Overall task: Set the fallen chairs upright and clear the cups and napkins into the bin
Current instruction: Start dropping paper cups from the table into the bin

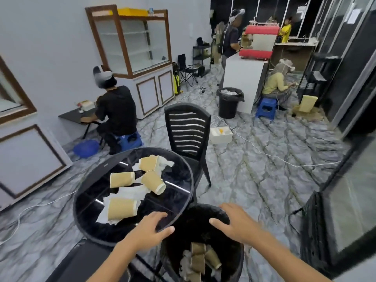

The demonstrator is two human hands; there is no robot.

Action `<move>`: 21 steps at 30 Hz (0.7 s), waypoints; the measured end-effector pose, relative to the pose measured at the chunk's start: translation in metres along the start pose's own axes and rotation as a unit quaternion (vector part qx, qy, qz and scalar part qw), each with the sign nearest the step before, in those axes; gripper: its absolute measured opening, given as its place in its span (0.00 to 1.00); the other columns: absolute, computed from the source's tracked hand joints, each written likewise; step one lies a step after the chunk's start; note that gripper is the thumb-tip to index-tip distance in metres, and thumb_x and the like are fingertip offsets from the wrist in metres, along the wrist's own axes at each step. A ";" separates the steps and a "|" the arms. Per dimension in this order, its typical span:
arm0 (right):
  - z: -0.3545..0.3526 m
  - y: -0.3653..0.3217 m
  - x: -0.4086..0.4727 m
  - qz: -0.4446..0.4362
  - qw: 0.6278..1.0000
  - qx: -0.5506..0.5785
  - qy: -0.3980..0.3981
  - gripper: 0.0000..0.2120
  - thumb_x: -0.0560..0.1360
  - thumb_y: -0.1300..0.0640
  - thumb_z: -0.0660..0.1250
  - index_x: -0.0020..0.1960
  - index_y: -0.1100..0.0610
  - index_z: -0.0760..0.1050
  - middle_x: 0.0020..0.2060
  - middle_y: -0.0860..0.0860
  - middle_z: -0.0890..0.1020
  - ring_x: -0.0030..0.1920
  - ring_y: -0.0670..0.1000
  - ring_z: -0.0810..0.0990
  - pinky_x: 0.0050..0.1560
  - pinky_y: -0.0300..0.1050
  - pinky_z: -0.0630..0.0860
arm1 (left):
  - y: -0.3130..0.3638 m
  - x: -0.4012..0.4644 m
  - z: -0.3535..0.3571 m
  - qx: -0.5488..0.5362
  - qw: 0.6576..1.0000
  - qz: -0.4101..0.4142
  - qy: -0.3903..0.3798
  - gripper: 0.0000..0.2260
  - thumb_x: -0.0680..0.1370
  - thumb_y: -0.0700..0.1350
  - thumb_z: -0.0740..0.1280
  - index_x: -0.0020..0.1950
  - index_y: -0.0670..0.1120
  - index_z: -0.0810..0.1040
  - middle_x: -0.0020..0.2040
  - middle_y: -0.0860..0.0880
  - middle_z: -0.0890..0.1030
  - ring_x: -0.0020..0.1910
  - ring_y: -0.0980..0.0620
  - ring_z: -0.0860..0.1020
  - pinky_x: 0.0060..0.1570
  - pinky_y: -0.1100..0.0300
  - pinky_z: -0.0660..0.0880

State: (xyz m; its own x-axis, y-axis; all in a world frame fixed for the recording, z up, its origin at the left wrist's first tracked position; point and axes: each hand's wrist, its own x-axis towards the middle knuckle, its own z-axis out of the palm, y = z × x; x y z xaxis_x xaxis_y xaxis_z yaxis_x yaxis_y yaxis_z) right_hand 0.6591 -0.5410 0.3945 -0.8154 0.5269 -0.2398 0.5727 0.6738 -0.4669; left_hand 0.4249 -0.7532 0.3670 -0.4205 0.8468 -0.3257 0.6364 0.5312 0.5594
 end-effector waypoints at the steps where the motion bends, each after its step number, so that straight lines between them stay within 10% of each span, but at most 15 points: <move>1: 0.001 -0.003 0.011 -0.003 1.000 0.003 -0.011 0.37 0.74 0.27 0.55 0.75 0.49 0.62 0.70 0.47 0.69 0.70 0.49 0.66 0.68 0.45 0.66 | -0.006 0.004 -0.002 -0.001 1.000 -0.006 0.009 0.37 0.74 0.71 0.60 0.77 0.51 0.63 0.76 0.54 0.66 0.73 0.54 0.65 0.70 0.58 0.65; 6: 0.007 -0.025 0.067 -0.038 0.998 -0.004 -0.050 0.42 0.72 0.26 0.54 0.77 0.52 0.60 0.73 0.49 0.68 0.72 0.49 0.65 0.70 0.44 0.64 | -0.040 0.024 -0.019 0.002 0.997 -0.047 0.053 0.45 0.69 0.77 0.51 0.77 0.49 0.63 0.75 0.52 0.66 0.73 0.53 0.66 0.70 0.58 0.65; 15: 0.021 -0.067 0.165 -0.072 0.996 -0.028 -0.050 0.40 0.75 0.29 0.57 0.78 0.52 0.58 0.76 0.47 0.63 0.74 0.47 0.61 0.71 0.44 0.62 | -0.101 0.056 -0.049 0.038 0.979 -0.102 0.170 0.29 0.78 0.65 0.60 0.74 0.49 0.66 0.73 0.53 0.68 0.71 0.50 0.65 0.70 0.54 0.66; 21: 0.046 -0.076 0.212 -0.094 0.993 -0.040 -0.067 0.53 0.63 0.20 0.44 0.78 0.52 0.57 0.75 0.48 0.64 0.74 0.48 0.62 0.71 0.49 0.66 | -0.129 0.063 -0.047 0.047 0.965 -0.165 0.200 0.41 0.70 0.72 0.51 0.75 0.49 0.65 0.77 0.50 0.64 0.76 0.45 0.61 0.70 0.49 0.67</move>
State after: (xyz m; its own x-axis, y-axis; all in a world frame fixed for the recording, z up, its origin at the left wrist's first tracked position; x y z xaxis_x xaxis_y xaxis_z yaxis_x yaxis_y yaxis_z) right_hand 0.4390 -0.5047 0.3403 -0.9089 0.3181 -0.2696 0.4106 0.7954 -0.4457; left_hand 0.2857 -0.7702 0.3103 -0.8141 0.5625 -0.1446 0.4727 0.7864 0.3977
